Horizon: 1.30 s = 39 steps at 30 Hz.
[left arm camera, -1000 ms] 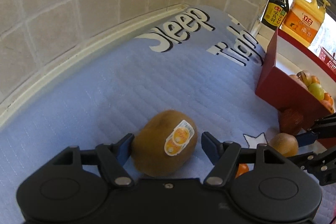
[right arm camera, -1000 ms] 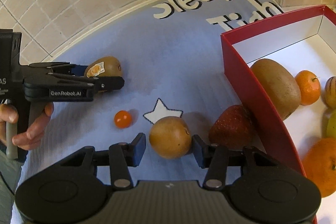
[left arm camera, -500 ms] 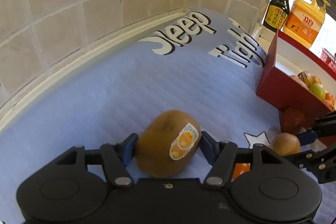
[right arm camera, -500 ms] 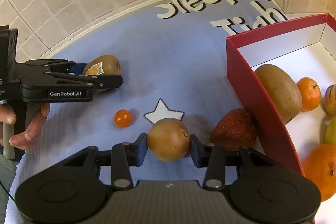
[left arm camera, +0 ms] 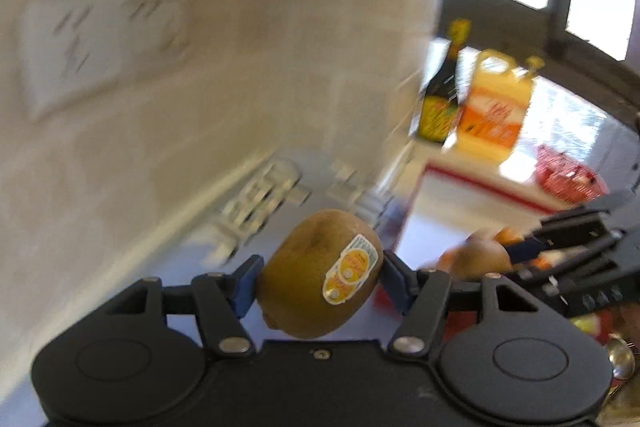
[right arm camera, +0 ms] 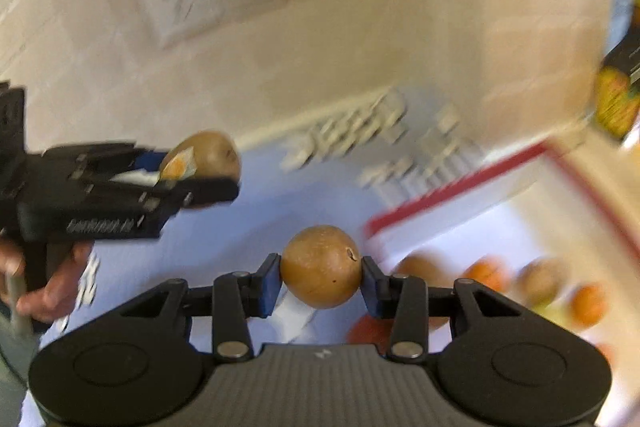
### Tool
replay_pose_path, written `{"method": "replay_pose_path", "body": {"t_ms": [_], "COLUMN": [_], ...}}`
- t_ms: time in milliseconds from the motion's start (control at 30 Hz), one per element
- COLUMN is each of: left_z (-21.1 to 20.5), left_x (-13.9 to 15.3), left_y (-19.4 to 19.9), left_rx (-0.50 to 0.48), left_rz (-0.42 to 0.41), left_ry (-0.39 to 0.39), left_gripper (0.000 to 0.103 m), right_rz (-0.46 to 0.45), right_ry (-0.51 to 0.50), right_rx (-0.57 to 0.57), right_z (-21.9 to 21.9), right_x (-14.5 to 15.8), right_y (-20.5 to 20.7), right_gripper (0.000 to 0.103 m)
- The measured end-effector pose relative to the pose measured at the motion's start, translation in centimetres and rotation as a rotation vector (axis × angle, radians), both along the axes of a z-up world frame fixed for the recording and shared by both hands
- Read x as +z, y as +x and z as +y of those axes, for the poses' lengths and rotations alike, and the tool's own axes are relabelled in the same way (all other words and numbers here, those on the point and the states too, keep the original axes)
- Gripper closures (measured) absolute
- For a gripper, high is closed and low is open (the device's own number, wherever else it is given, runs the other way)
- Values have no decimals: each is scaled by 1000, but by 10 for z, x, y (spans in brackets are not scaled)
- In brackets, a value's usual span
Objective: Organize fruits
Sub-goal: 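Carry the kiwi and brown fruit into the box and open both tools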
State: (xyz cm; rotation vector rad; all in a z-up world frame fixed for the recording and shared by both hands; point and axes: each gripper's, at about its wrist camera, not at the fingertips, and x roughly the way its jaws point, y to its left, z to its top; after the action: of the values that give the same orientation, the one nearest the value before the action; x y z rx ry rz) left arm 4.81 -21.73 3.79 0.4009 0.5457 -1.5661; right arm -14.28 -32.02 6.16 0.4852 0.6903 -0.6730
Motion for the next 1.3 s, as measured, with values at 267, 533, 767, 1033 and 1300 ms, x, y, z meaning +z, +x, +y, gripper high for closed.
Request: {"method": "replay_pose_path", "body": {"t_ms": [267, 533, 767, 1033, 1300], "left_z": [-101, -203, -216, -221, -226], "left_x": [17, -59, -91, -90, -94], "left_y": [-76, -147, -160, -164, -174], "left_rx": [-162, -276, -254, -253, -237], "left_rz": [32, 71, 11, 9, -27], "left_ry": [29, 300, 347, 355, 358], "left_gripper": [28, 28, 28, 28, 27], "right_rz": [1, 137, 174, 228, 267], "right_ry": [-110, -5, 95, 89, 71], "right_rx": [-248, -479, -588, -625, -608], "right_z": [-48, -74, -81, -88, -89], "right_x": [32, -19, -60, -78, -81], "right_y": [-81, -154, -186, -182, -176], "right_gripper": [59, 59, 59, 59, 59]}}
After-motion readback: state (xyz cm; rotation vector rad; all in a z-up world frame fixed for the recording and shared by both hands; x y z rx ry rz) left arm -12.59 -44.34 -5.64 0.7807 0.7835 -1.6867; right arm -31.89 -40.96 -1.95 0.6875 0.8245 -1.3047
